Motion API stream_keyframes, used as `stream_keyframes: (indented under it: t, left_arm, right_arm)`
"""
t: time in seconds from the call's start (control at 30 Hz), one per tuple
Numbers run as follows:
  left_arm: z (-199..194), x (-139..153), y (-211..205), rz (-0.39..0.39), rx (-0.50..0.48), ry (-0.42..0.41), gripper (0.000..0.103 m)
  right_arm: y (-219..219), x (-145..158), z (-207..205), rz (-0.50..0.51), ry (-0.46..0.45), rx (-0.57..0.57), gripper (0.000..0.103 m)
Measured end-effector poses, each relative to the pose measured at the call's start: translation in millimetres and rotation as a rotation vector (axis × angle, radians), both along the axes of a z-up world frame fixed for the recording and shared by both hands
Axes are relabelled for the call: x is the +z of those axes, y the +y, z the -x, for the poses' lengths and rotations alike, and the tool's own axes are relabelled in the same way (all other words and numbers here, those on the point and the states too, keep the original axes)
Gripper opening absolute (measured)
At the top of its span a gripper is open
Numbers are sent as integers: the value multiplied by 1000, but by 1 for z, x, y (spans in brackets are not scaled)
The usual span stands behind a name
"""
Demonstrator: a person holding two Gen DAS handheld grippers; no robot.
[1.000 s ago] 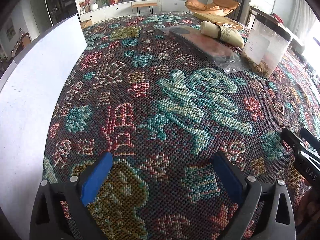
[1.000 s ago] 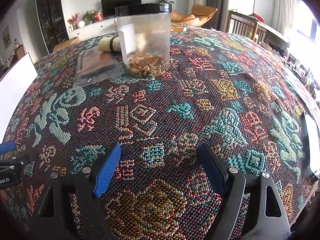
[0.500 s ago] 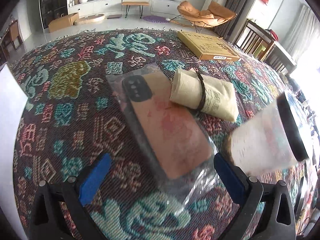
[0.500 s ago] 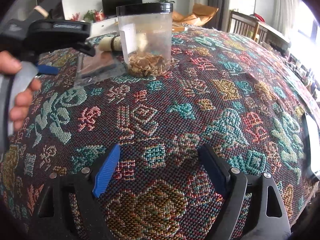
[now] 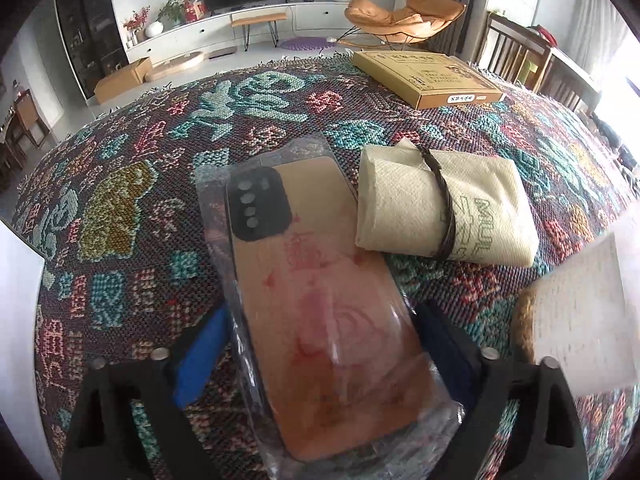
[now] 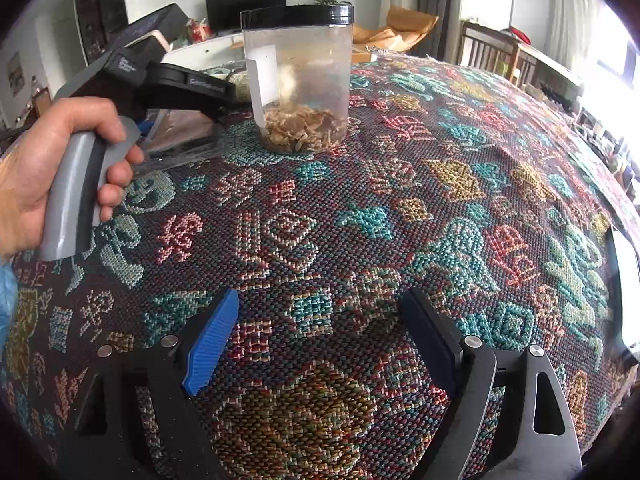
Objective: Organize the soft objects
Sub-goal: 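Lower the left gripper onto the bagged phone case and close on it, then hold the bagged phone case in the left gripper above the table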
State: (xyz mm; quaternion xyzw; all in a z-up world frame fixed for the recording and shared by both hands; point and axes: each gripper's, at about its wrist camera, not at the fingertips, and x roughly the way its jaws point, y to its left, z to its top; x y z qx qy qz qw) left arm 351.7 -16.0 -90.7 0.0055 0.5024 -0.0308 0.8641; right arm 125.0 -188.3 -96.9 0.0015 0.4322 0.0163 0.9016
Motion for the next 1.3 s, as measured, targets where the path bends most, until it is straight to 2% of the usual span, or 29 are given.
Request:
stream_keyframes:
  t: [0.1,0.23,0.27,0.33,0.43,0.53,1.3]
  left_arm:
    - [35,4,25,23,-15,26,82]
    - [99,3,57,-6,-30,19,84]
    - [113,2,64,-13,-19,15,86]
    - [134,0,80,-32,33,5,100]
    - [154,-4,94,16,81,-60,103]
    - [163,-7,91,-16,72,-100,103]
    - [160,-7,91,-5,77,-101,103]
  right_arm:
    - [0,0,0,0,0,0,86]
    - [0,0,0,0,0,0,86]
    - [0,0,0,0,0,0,86]
    - [0,0,0,0,0,0,86]
    - [0,0,0,0,0,0,86]
    - [0,0,0,0,0,1,86]
    - [0,0,0,0,0,1,87]
